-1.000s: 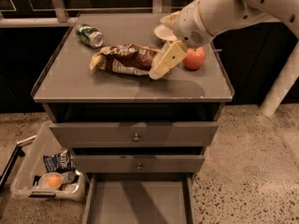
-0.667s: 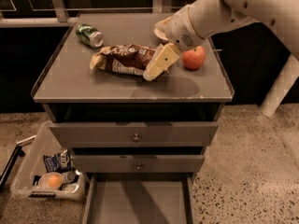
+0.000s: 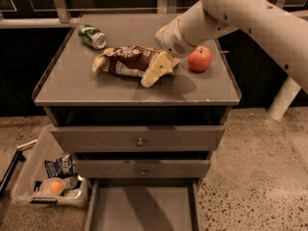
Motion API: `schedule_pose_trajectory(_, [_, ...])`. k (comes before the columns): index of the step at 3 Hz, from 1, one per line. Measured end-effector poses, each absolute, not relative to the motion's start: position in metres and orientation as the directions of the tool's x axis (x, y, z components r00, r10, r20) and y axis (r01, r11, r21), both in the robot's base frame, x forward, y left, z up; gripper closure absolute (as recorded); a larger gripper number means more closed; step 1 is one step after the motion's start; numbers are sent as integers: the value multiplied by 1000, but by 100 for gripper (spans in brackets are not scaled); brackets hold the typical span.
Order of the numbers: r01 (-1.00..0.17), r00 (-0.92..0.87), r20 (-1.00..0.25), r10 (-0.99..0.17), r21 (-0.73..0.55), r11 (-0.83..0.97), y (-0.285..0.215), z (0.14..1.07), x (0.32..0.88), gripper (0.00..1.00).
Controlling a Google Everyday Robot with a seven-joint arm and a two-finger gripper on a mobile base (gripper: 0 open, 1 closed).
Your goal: Place brown chip bag into bottom drawer
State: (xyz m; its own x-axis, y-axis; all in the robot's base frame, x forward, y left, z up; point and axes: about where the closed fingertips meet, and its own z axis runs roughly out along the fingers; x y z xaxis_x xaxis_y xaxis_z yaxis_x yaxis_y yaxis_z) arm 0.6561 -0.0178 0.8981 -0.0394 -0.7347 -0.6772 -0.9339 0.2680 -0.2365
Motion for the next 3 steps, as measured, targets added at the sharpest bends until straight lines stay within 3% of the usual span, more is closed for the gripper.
schedule_pose_trajectory(3, [-926, -67, -643, -763, -244, 287, 4, 878, 687, 0])
